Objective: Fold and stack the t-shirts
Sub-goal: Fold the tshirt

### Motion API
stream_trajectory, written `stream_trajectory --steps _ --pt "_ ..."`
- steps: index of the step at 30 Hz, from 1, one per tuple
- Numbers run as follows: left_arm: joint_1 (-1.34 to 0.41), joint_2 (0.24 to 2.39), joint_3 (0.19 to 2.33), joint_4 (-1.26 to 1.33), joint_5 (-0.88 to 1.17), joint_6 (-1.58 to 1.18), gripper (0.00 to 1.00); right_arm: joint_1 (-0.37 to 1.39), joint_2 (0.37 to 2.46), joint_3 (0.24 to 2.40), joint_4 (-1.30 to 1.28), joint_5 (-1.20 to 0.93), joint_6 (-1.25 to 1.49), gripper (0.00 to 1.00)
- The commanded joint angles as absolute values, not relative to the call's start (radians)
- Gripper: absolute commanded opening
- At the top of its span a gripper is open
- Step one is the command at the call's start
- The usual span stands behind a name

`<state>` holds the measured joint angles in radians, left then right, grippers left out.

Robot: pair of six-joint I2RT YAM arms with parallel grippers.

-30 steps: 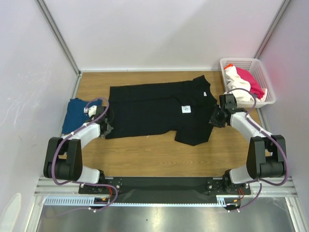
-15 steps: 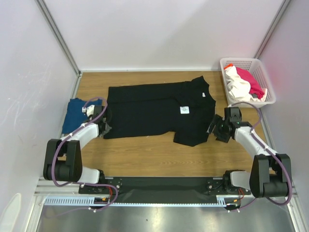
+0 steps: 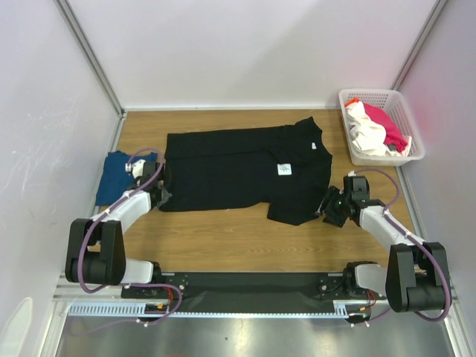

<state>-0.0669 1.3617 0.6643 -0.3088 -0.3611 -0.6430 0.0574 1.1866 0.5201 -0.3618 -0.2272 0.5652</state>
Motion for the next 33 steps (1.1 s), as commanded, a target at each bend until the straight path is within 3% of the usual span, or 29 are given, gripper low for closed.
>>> stream_trajectory --steps 1,7,10,11,13,24,33 --pt "-0.058 1.321 0.661 -0.275 -0.357 -0.627 0.01 0.064 1.201 0.506 -0.269 -0.242 0.583 0.56" --pt "-0.058 1.318 0.658 -0.272 -0.357 -0.630 0.00 0.083 1.230 0.499 -0.232 -0.252 0.600 0.45" --pt "-0.058 1.313 0.655 -0.272 -0.356 -0.632 0.00 0.087 1.217 0.505 -0.235 -0.255 0.607 0.25" --pt "-0.058 1.309 0.655 -0.270 -0.356 -0.634 0.00 0.090 1.200 0.509 -0.236 -0.252 0.606 0.12" --pt "-0.060 1.301 0.655 -0.276 -0.362 -0.638 0.00 0.094 1.184 0.521 -0.261 -0.235 0.603 0.01" --pt "-0.072 1.120 0.666 -0.351 -0.423 -0.698 0.00 0.094 1.086 0.620 -0.436 -0.199 0.568 0.00" --pt "-0.074 1.069 0.689 -0.376 -0.428 -0.707 0.00 0.091 1.123 0.764 -0.452 -0.183 0.551 0.00"
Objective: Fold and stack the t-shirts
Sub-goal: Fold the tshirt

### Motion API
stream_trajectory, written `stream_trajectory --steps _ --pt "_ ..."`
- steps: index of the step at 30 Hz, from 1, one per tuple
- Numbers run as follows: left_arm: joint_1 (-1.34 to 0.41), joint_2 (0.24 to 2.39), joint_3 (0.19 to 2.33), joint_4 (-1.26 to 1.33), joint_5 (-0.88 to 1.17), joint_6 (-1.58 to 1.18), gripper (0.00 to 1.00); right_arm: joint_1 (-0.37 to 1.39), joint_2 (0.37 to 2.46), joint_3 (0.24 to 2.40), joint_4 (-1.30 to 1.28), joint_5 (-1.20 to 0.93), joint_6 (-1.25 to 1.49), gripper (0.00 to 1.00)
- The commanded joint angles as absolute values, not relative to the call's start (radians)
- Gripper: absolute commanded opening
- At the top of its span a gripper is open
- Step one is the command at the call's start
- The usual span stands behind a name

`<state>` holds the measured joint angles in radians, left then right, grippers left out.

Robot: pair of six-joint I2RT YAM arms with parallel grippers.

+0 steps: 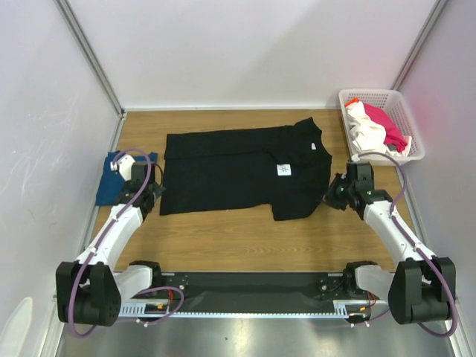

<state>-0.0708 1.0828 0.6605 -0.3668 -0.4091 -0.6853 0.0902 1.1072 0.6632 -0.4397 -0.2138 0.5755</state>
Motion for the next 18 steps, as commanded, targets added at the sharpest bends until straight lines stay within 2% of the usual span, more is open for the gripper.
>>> stream_trajectory --steps 1,9,10,11,14,18 --pt "-0.074 1.072 0.689 -0.377 -0.425 -0.710 0.00 0.092 1.129 0.776 -0.454 -0.176 0.542 0.00" --pt "-0.074 1.111 0.693 -0.368 -0.390 -0.712 0.00 0.089 1.219 0.890 -0.446 -0.176 0.517 0.00" --pt "-0.078 1.115 0.689 -0.371 -0.365 -0.709 0.08 0.089 1.232 0.897 -0.445 -0.181 0.517 0.00" --pt "-0.083 1.118 0.675 -0.380 -0.359 -0.706 0.26 0.090 1.238 0.897 -0.442 -0.183 0.518 0.00" --pt "-0.126 1.112 0.619 -0.400 -0.360 -0.735 0.60 0.092 1.249 0.884 -0.433 -0.187 0.522 0.00" --pt "-0.141 1.104 0.557 -0.420 -0.393 -0.817 0.63 0.092 1.249 0.870 -0.420 -0.195 0.523 0.00"
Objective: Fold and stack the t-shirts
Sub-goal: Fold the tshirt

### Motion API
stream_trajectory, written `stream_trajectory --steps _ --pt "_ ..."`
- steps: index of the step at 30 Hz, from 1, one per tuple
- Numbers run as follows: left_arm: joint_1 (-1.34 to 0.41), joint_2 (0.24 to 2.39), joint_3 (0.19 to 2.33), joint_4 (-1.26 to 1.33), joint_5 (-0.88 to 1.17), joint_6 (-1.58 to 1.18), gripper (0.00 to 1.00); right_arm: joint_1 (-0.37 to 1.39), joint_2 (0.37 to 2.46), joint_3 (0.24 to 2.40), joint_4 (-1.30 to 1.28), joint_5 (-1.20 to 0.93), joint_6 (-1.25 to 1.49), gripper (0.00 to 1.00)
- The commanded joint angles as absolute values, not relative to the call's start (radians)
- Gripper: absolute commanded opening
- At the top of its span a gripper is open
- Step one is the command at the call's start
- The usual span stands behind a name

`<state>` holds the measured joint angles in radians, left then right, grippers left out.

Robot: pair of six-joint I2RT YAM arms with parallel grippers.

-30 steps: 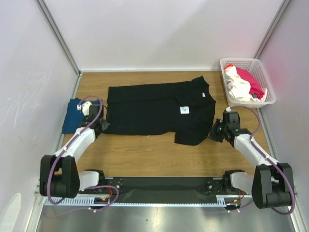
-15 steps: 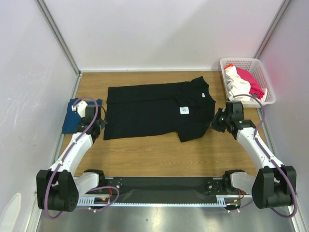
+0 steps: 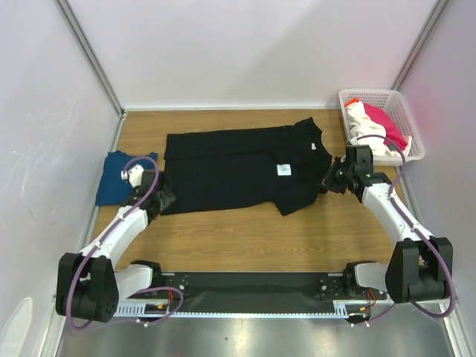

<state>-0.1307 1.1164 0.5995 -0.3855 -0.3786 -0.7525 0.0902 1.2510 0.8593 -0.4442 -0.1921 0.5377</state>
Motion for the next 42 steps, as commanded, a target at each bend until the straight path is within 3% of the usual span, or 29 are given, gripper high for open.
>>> stream_trajectory --steps 1,17,25,42 --pt "-0.141 1.104 0.551 -0.419 -0.403 -0.824 0.63 0.092 1.250 0.868 -0.420 -0.198 0.520 0.00" --pt "-0.140 1.149 0.483 -0.348 -0.397 -0.897 0.57 0.087 1.270 0.873 -0.428 -0.195 0.505 0.00" --pt "-0.124 1.180 0.471 -0.295 -0.399 -0.887 0.48 0.084 1.267 0.876 -0.439 -0.186 0.508 0.00" --pt "-0.064 1.244 0.472 -0.247 -0.356 -0.844 0.47 0.084 1.244 0.876 -0.462 -0.160 0.515 0.00"
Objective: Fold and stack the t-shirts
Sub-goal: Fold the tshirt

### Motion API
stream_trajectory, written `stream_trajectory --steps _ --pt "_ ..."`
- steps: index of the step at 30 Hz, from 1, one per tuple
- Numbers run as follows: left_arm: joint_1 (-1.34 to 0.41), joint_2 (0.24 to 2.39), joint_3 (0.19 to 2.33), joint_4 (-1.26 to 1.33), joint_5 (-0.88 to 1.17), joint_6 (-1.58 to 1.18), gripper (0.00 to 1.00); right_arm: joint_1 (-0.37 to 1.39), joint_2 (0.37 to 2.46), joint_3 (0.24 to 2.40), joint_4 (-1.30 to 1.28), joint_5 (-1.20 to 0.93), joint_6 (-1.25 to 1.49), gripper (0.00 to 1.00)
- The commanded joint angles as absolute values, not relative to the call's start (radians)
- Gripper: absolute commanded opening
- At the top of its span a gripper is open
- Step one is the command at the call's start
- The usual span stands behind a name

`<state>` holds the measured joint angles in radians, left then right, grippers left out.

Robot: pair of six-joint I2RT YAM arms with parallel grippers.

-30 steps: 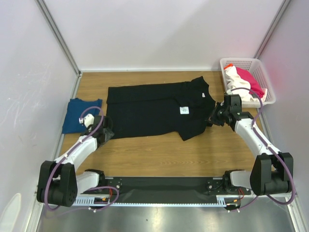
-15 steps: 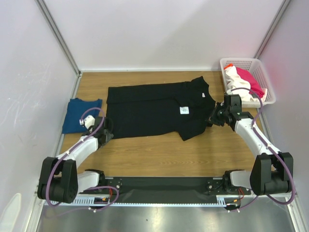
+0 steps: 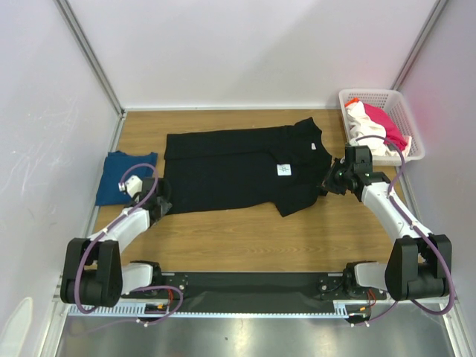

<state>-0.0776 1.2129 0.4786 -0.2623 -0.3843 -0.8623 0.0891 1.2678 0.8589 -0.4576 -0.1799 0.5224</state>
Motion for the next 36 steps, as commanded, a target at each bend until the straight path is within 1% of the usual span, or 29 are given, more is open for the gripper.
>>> stream_trajectory --steps 1,14,18,22,24,26,27,29,34,36 --pt "-0.064 1.246 0.474 -0.247 -0.356 -0.842 0.47 0.084 1.244 0.874 -0.462 -0.160 0.515 0.00" --pt "-0.064 1.239 0.454 -0.262 -0.336 -0.859 0.48 0.084 1.232 0.876 -0.477 -0.146 0.517 0.00" --pt "-0.064 1.233 0.446 -0.258 -0.328 -0.868 0.46 0.083 1.230 0.871 -0.477 -0.144 0.517 0.00" --pt "-0.064 1.230 0.440 -0.255 -0.330 -0.868 0.36 0.083 1.230 0.867 -0.474 -0.144 0.517 0.00" --pt "-0.064 1.232 0.440 -0.253 -0.330 -0.867 0.27 0.083 1.230 0.865 -0.474 -0.144 0.517 0.00" --pt "-0.064 1.235 0.443 -0.253 -0.330 -0.867 0.22 0.081 1.232 0.864 -0.472 -0.147 0.518 0.00" --pt "-0.064 1.236 0.445 -0.255 -0.330 -0.867 0.14 0.081 1.229 0.862 -0.472 -0.149 0.517 0.00" --pt "-0.064 1.232 0.445 -0.252 -0.336 -0.864 0.01 0.080 1.230 0.862 -0.469 -0.149 0.514 0.00" --pt "-0.066 1.183 0.446 -0.259 -0.337 -0.853 0.00 0.077 1.232 0.873 -0.465 -0.153 0.511 0.00" --pt "-0.069 1.132 0.463 -0.281 -0.342 -0.835 0.00 0.075 1.233 0.884 -0.463 -0.153 0.511 0.00"
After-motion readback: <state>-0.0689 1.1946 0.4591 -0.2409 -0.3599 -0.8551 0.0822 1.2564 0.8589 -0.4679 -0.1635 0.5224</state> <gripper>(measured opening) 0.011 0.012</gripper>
